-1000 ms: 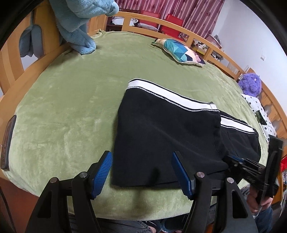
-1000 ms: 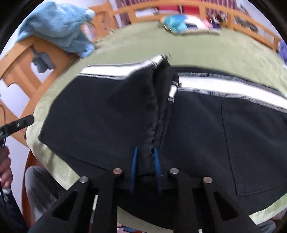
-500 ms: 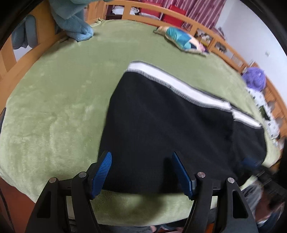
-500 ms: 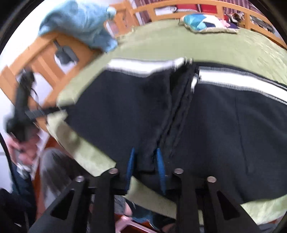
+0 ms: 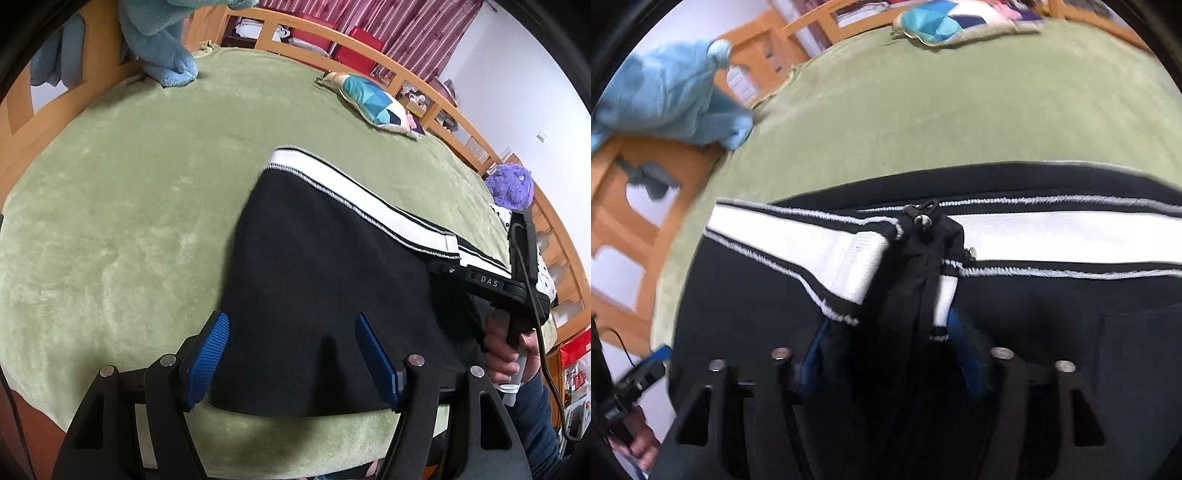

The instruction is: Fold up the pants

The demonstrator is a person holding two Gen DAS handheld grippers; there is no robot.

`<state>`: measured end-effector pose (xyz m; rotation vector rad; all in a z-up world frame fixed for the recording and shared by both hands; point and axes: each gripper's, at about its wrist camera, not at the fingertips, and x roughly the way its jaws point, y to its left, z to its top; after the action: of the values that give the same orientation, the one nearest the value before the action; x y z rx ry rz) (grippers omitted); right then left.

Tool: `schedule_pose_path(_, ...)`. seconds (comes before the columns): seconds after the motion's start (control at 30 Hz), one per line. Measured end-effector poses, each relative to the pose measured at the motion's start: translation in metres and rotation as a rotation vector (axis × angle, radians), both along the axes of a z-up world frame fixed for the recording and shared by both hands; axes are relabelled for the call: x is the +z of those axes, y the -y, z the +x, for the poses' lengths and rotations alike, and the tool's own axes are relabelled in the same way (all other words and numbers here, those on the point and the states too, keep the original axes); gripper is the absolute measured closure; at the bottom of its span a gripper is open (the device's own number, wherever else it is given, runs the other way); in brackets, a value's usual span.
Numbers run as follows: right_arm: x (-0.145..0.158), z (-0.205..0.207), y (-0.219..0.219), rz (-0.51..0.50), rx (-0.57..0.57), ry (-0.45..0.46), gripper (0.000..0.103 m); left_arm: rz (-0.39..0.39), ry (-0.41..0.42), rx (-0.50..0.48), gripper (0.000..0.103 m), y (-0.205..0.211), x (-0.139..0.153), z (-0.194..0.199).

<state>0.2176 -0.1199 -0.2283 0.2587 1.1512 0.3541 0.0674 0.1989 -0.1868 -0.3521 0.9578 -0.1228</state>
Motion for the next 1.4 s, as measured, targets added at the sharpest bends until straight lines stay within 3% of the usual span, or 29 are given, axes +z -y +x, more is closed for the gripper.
schedule_pose_path(0.07,0.012,0.001,0.011,0.09,0.011,0.042,0.083,0.001,0.021,-0.004,0.034,-0.001,0.004,0.0)
schedule_pose_path(0.13,0.021,-0.001,0.03,0.193,-0.055,0.073,0.084,-0.011,0.038,-0.013,0.034,0.001,0.008,0.001)
schedule_pose_path(0.17,0.021,0.002,0.038,0.198,-0.083,0.07,0.084,-0.018,0.043,-0.023,0.034,0.003,0.009,0.002)
schedule_pose_path(0.3,-0.008,0.01,0.025,0.043,-0.031,-0.049,0.073,0.01,0.01,-0.06,0.034,0.019,0.001,0.013)
schedule_pose_path(0.43,0.021,-0.014,0.027,-0.007,-0.004,0.012,0.066,0.12,-0.068,-0.06,0.034,0.032,-0.019,0.017)
schedule_pose_path(0.47,0.031,-0.023,0.032,0.017,-0.011,0.036,0.059,0.133,-0.06,-0.06,0.034,0.033,-0.019,0.014)
schedule_pose_path(0.5,0.04,-0.034,0.036,0.037,-0.011,0.059,0.052,0.123,-0.045,-0.059,0.034,0.032,-0.017,0.011)
schedule_pose_path(0.6,0.053,-0.07,0.03,0.012,0.059,0.099,0.051,0.037,-0.019,-0.041,0.034,0.02,-0.013,0.001)
schedule_pose_path(0.73,0.025,-0.108,0.012,-0.07,0.16,0.039,0.051,0.055,-0.021,0.016,0.034,0.006,-0.018,-0.006)
schedule_pose_path(0.83,0.015,-0.127,0.017,-0.053,0.099,0.068,0.051,-0.008,-0.032,0.056,0.034,-0.011,-0.028,-0.011)
schedule_pose_path(0.97,0.016,-0.131,0.019,-0.056,0.045,0.069,0.05,-0.155,-0.07,0.045,0.034,-0.021,-0.049,-0.008)
schedule_pose_path(1.1,0.017,-0.127,0.022,-0.028,0.01,0.057,0.052,-0.238,-0.088,0.023,0.035,-0.016,-0.058,-0.002)
schedule_pose_path(1.3,0.017,-0.117,0.022,-0.049,-0.046,0.066,0.053,-0.307,-0.101,0.055,0.039,-0.019,-0.065,0.008)
schedule_pose_path(1.4,0.01,-0.106,0.009,-0.08,-0.041,0.019,0.053,-0.285,-0.091,0.057,0.039,-0.013,-0.063,0.011)
